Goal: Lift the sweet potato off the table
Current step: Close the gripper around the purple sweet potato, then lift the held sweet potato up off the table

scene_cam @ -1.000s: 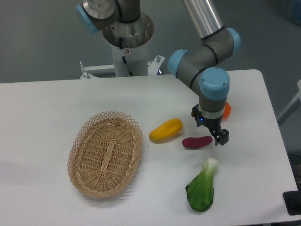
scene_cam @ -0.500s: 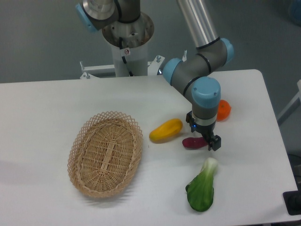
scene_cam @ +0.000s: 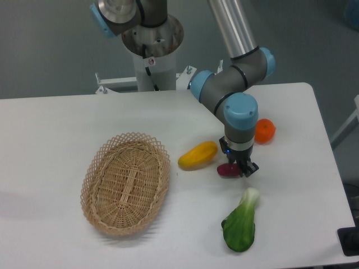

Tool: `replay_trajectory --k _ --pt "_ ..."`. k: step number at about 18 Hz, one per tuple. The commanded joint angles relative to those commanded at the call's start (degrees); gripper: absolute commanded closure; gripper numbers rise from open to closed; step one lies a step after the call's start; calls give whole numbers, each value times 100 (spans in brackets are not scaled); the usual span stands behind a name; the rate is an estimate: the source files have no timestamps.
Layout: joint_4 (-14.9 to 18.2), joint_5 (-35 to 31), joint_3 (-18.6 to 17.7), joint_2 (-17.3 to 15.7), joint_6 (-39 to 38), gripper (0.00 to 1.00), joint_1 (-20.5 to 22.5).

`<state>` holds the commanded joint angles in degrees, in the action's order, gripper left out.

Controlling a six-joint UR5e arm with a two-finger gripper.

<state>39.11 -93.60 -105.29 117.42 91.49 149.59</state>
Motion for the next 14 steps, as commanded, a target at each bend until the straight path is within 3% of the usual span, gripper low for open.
replay_trajectory --k 4,8,12,14 --pt "9 9 53 -9 26 89 9" --pt "114 105 412 -158 62 90 79" --pt "1070 588 1105 -422 -26 90 123" --pt "1352 851 1405 -527 -218 90 114"
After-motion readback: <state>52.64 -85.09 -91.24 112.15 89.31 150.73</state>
